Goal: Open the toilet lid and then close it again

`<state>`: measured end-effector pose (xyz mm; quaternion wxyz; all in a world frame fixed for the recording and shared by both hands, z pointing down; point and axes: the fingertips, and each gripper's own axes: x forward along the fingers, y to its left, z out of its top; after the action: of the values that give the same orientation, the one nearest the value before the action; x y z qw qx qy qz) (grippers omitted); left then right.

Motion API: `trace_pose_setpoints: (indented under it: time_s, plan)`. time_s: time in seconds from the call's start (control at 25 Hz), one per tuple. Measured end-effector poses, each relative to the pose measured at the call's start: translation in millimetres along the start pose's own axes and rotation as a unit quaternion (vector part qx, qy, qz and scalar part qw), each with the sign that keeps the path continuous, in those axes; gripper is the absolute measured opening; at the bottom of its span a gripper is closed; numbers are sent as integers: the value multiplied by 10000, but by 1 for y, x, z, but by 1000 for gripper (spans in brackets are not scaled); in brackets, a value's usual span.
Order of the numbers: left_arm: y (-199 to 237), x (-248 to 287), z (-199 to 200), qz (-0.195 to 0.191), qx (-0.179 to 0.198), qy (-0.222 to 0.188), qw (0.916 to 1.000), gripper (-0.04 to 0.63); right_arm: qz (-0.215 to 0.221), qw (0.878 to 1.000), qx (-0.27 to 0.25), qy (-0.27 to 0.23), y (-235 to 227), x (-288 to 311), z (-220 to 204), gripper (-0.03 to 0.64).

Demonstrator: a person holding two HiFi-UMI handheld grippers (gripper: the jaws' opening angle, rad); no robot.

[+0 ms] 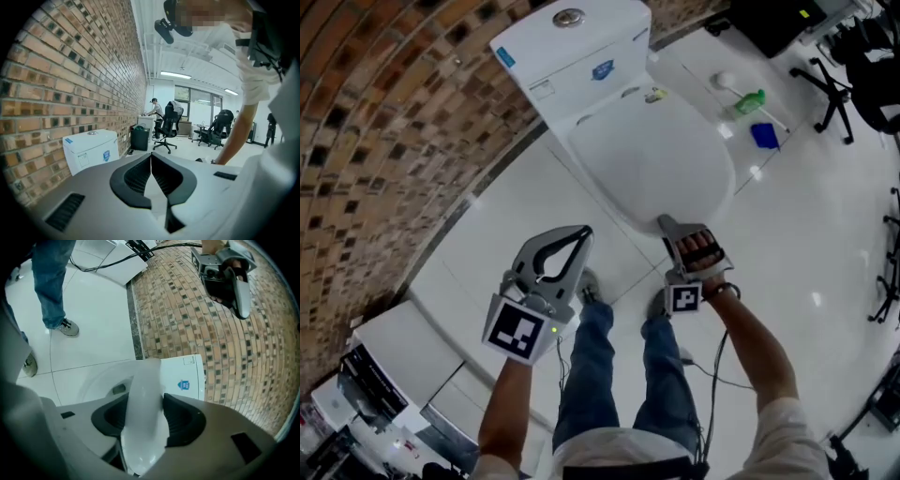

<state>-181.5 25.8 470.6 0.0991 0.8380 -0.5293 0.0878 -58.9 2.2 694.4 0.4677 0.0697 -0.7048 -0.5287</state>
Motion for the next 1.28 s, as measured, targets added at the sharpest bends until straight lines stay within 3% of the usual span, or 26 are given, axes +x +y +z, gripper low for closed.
trace_pose_setpoints:
  time_s: [0.16, 0.36, 0.52, 0.64, 0.8, 0.92, 1.04, 1.12, 1.2, 1.28]
  plan:
    - [-17, 9, -37, 51, -73, 186, 9998, -3, -174, 9996, 222, -54, 50, 16, -5, 235]
    - [-20, 10, -50, 257, -153, 218, 9993, -3, 764, 9945, 714, -111, 109, 26, 2, 261]
    - [-20, 8, -50, 263, -106, 272, 9992, -3, 1296, 9855, 1090, -84, 128, 26, 4, 262]
    - [-19, 6, -49, 242, -63, 306, 9992, -3, 1249, 9786, 1627, -173, 110, 21, 8, 262]
    - [-22, 3, -30, 201, -20, 247, 9995, -3, 711, 9601, 2694, -219, 38, -15, -2, 262]
    - [-27, -4, 1, 194, -4, 191, 9996, -3, 307, 9209, 3858, -456, -42, -65, -14, 262]
    - [-36, -12, 45, 189, 71, 87, 9998, -3, 102, 8670, 4850, -1136, -125, -127, -22, 262]
    - [-44, -18, 75, 196, 36, -11, 9998, -3, 129, 8173, 5513, -1673, -169, -167, -27, 261]
    - [-55, -25, 103, 199, -56, -107, 9997, -3, 146, 7573, 6167, -2142, -206, -203, -35, 261]
    - [-67, -31, 131, 180, -51, -270, 9995, -3, 96, 7155, 6544, -2444, -234, -235, -43, 261]
